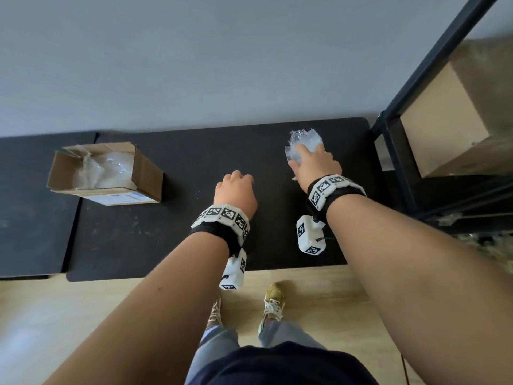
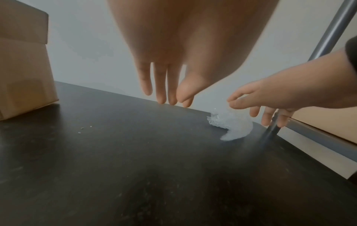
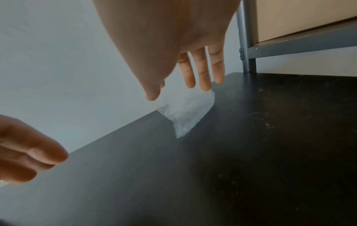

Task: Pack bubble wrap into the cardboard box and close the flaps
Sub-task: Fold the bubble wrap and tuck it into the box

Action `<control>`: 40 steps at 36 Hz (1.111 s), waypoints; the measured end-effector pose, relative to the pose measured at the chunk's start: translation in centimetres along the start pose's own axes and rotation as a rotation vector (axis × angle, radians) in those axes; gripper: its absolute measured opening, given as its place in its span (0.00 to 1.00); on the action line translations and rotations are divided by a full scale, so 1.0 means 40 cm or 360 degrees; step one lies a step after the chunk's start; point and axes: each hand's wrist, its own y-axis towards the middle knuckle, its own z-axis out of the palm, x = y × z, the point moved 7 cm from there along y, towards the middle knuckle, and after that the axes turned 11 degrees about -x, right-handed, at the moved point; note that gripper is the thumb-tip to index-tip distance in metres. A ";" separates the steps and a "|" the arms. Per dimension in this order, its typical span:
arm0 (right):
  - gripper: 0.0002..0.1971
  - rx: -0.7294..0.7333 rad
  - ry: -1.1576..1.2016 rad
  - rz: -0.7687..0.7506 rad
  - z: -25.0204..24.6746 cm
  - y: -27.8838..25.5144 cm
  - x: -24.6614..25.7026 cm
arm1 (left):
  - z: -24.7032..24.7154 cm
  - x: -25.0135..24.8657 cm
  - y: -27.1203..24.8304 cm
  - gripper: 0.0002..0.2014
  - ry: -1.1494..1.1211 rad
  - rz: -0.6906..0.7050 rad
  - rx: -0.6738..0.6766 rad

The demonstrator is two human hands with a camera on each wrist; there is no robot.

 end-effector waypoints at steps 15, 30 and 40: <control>0.41 -0.0007 0.0115 -0.0202 -0.008 0.091 0.062 | 0.016 0.021 -0.002 0.20 -0.0084 -0.0064 -0.0034; 0.14 0.0152 0.0612 -0.0060 -0.005 0.036 0.117 | 0.002 0.053 0.000 0.30 -0.0281 -0.0170 -0.0174; 0.15 0.0450 0.1552 0.0144 0.005 -0.039 0.197 | -0.039 0.086 -0.006 0.11 -0.0214 -0.0085 -0.0489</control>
